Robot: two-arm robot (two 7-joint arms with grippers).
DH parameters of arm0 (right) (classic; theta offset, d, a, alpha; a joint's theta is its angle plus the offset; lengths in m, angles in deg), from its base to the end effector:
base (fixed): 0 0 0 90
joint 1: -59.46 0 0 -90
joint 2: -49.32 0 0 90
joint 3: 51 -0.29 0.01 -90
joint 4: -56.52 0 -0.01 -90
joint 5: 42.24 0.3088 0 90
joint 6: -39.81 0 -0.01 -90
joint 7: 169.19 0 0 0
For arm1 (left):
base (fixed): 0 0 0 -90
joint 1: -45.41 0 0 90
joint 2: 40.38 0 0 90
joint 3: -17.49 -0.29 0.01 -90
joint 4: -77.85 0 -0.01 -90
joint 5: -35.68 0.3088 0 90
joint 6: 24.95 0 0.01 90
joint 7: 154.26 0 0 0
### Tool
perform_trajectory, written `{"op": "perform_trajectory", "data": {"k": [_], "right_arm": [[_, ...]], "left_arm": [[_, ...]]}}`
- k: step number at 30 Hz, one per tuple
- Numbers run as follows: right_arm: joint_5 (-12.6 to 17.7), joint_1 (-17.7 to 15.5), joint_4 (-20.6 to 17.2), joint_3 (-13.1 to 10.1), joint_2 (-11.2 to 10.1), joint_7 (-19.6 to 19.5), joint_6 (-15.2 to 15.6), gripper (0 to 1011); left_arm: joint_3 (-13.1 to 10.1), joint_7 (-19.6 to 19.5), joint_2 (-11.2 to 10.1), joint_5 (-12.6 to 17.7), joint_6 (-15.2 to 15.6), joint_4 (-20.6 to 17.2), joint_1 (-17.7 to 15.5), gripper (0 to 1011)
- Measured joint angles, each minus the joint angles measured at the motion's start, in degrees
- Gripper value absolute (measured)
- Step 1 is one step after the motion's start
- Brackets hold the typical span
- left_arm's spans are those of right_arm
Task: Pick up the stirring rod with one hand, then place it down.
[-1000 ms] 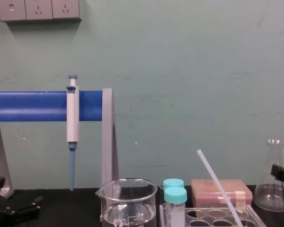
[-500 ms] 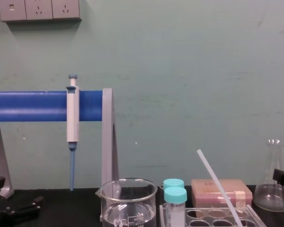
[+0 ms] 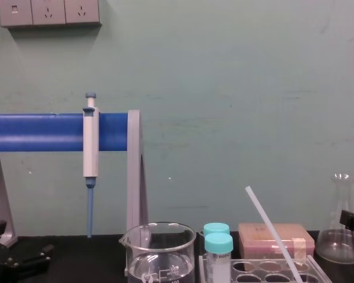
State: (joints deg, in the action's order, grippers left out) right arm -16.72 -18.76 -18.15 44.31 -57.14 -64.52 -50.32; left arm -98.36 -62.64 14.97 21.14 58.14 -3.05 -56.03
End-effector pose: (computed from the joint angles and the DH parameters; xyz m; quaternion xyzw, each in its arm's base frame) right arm 0.3837 -0.0808 -0.3045 0.0341 0.0739 -0.6071 0.7905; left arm 0.3581 0.0828 -0.3022 0.1414 -0.1326 0.5800 0.7912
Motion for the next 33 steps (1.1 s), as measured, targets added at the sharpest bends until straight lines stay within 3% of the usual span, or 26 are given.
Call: {"op": "perform_trajectory", "data": {"k": [33], "right_arm": [[-0.04, 0.0, 0.0, 0.01, 0.0, -0.01, -0.05, 1000]], "left_arm": [[0.0, 0.0, 0.0, 0.0, 0.0, 0.0, 0.0, 1000]]}}
